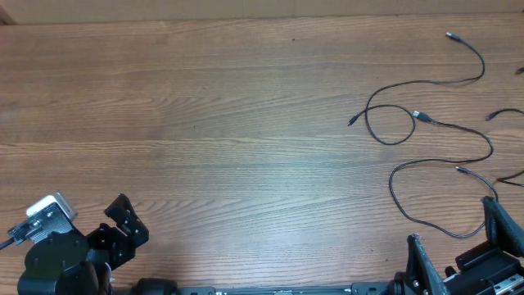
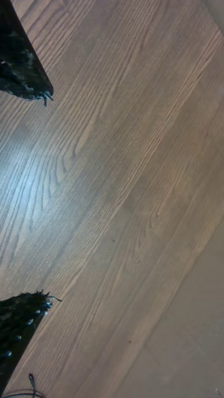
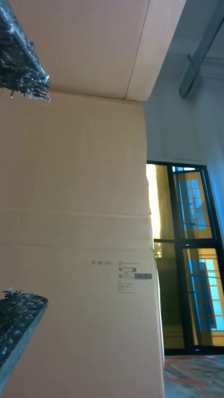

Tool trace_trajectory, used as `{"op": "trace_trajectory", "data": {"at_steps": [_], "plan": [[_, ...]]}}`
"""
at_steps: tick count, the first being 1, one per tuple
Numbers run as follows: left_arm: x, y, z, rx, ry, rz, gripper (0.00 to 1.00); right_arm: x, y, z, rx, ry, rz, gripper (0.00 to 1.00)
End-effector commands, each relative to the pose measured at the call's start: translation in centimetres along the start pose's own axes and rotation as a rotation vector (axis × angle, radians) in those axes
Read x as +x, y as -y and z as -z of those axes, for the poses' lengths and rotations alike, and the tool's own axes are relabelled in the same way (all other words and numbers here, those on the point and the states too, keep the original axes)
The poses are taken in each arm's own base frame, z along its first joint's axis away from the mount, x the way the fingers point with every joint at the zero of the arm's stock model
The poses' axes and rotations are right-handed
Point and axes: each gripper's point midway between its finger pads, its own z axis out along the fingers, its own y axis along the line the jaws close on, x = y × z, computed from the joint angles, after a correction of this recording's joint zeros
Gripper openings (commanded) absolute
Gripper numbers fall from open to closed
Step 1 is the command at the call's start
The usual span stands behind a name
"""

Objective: Untangle cables

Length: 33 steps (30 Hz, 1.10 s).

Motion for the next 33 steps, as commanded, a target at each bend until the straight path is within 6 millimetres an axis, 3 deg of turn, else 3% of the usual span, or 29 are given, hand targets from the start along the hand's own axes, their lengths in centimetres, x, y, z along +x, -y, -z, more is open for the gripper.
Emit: {"op": "trace_trajectory", "data": {"at_steps": [1,5,17,24,29,33], "plan": [[-0.3,-0.2,0.2,-0.007,0.018,-0.013,1.0,-0.1,0.1,0.1,0.012,0.004,0.001,1.0],[-0.3,-0.2,0.2,-0.007,0.018,-0.013,1.0,-0.1,0.4,0.1,0.027,0.007,0.005,1.0],[-0.3,-0.2,0.2,-0.007,0.018,-0.013,1.0,2.0,4.3,0.7,0.25,-0.063,-0.031,1.0],[-0.3,-0.2,0.2,-0.007,0.018,-0.013,1.0,2.8,5.2,1.0,0.299,-0.087,-0.037,1.0],[-0.3,-0.2,0.2,-0.007,0.018,-0.013,1.0,4.9,5.7,0.7,0.307,-0.131,-0.05,1.0],[-0.3,-0.2,0.2,-0.007,0.018,-0.013,1.0,8.3,6.5,0.5,0.318,-0.197,-0.069,1.0]]}}
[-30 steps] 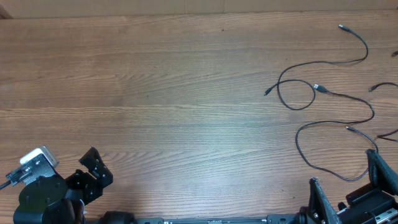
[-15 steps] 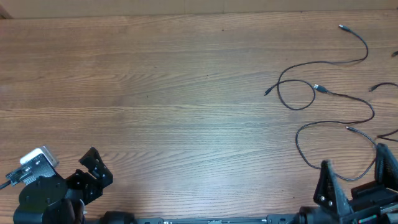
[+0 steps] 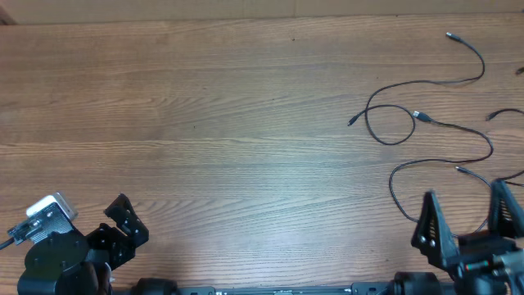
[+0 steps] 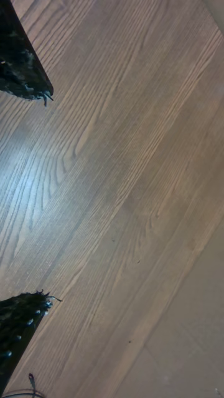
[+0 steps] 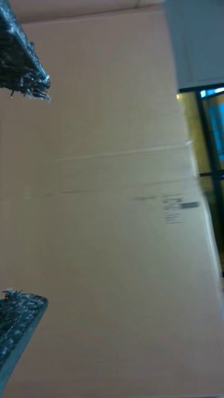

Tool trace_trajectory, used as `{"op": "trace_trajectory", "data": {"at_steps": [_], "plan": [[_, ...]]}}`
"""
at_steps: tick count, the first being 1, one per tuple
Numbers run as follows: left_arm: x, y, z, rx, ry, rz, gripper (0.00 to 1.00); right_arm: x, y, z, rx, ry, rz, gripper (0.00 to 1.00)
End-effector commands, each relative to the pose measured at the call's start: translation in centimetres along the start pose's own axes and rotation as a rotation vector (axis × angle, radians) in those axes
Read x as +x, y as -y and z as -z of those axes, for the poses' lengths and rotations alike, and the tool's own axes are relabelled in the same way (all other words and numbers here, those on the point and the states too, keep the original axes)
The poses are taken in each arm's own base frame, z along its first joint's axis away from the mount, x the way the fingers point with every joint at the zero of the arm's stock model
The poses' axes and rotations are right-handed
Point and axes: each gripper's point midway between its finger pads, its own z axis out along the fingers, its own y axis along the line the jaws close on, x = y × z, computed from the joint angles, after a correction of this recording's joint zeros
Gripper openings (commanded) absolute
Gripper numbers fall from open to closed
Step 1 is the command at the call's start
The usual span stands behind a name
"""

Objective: Untangle cables

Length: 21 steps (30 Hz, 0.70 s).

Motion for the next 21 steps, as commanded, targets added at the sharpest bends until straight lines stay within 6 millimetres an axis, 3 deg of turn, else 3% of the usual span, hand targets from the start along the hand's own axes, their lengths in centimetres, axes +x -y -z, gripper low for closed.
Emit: {"op": "trace_trajectory", "data": {"at_steps": [1,8,13,21], "plan": [[-0.3,-0.2,0.2,-0.007,0.018,-0.014,1.0,2.4,0.8,-0.7,0.021,-0.041,-0.005,1.0],[-0.3,-0.2,0.2,-0.007,0.018,-0.014,1.0,5.9,2.1,-1.8,0.052,-0.081,-0.011,1.0],[-0.3,-0.2,0.2,-0.007,0.018,-0.013,1.0,7.4,3.6,-2.0,0.127,-0.103,-0.011,1.0],[-0.3,-0.2,0.2,-0.007,0.018,-0.013,1.0,10.2,4.3,-3.1,0.124,-0.085,-0.009,1.0]]}}
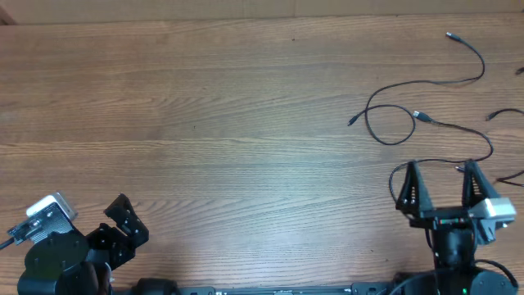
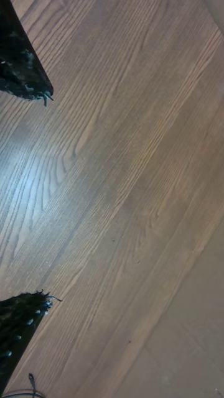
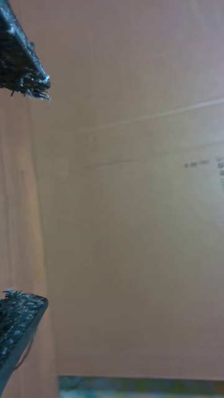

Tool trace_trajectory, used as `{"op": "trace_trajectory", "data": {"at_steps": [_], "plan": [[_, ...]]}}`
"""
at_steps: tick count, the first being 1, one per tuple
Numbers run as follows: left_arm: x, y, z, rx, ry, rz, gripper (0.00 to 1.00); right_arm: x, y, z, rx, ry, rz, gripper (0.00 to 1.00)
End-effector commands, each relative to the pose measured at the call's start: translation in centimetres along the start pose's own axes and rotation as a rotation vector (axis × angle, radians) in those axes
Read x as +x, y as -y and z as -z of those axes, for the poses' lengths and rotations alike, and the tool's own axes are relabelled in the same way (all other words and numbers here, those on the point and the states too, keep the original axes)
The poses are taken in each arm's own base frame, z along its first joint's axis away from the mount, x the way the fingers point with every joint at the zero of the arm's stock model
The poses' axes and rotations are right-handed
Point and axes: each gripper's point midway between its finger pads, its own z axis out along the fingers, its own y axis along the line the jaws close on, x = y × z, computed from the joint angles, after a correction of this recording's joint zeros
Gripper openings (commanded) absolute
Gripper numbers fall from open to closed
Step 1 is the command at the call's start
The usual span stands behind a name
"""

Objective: Untangle cables

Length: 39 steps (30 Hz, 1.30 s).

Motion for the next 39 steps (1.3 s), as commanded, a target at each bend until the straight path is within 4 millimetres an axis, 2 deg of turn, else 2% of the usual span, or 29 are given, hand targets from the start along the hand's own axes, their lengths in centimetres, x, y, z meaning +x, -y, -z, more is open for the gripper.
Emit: {"op": "trace_trajectory", "data": {"at_steps": [1,5,10,17,20,31,39], "plan": [[-0.3,-0.2,0.2,-0.007,0.018,-0.013,1.0,1.0,0.5,-0.6,0.009,0.036,0.003,1.0],[-0.3,-0.2,0.2,-0.007,0.018,-0.013,0.99,1.9,0.8,-1.0,0.008,0.054,0.004,1.0],[-0.3,-0.2,0.2,-0.007,0.018,-0.013,0.99,3.2,2.3,-1.2,0.084,0.043,0.002,1.0],[-0.3,-0.2,0.2,-0.007,0.018,-0.013,1.0,3.8,3.5,-1.3,0.14,0.048,0.006,1.0],[-0.3,-0.2,0.2,-0.007,0.018,-0.013,1.0,4.6,4.1,-1.4,0.154,0.058,0.01,1.0],[-0.3,-0.2,0.2,-0.007,0.018,-0.013,1.0,7.7,4.8,-1.7,0.159,0.034,0.01,1.0],[-0.3,-0.2,0.2,-0.007,0.018,-0.013,0.99,9.1,5.1,-1.8,0.163,0.02,0.01,1.0]]}}
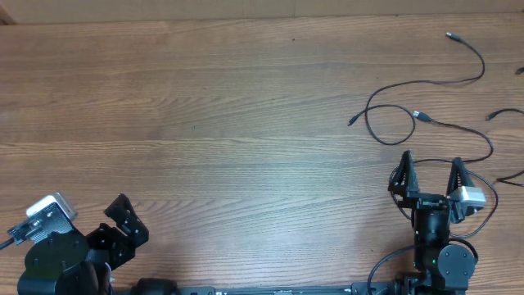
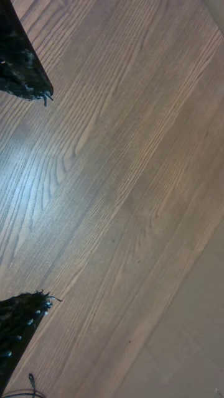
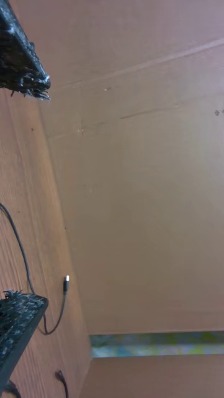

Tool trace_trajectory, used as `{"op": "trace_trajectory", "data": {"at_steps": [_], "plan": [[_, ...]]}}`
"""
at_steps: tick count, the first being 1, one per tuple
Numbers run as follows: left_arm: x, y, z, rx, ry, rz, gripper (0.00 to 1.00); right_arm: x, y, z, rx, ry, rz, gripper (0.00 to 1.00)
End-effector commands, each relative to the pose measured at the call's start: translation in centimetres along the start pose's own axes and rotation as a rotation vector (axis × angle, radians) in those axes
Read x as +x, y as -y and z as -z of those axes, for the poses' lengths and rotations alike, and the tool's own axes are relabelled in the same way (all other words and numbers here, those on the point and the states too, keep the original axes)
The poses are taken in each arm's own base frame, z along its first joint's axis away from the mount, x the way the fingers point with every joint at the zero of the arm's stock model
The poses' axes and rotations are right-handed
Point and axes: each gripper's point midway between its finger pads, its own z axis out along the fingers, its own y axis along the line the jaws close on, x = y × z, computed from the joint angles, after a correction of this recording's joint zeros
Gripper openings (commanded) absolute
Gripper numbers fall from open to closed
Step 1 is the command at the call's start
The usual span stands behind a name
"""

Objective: Untangle cables

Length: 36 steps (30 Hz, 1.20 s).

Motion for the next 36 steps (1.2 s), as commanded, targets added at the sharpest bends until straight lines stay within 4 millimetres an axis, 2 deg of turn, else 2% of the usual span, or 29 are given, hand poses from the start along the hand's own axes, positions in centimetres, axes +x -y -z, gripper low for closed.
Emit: {"op": "trace_trajectory", "data": {"at_steps": [1,6,8,11,36], "plan": [[-0.3,-0.2,0.2,-0.007,0.017,-0.013,1.0,0.5,0.5,0.0,0.02,0.001,0.003,1.0],[-0.3,-0.2,0.2,-0.007,0.018,-0.013,1.0,1.1,0.7,0.0,0.027,-0.024,0.004,1.0],[-0.3,-0.2,0.2,-0.007,0.017,-0.014,1.0,2.5,0.9,0.1,0.039,-0.08,0.008,1.0],[-0.3,-0.2,0.2,-0.007,0.017,-0.013,1.0,5.9,1.6,0.7,0.066,-0.22,0.017,1.0],[-0.3,-0.2,0.2,-0.007,0.017,-0.013,1.0,5.8,1.6,0.6,0.061,-0.216,0.016,1.0]]}}
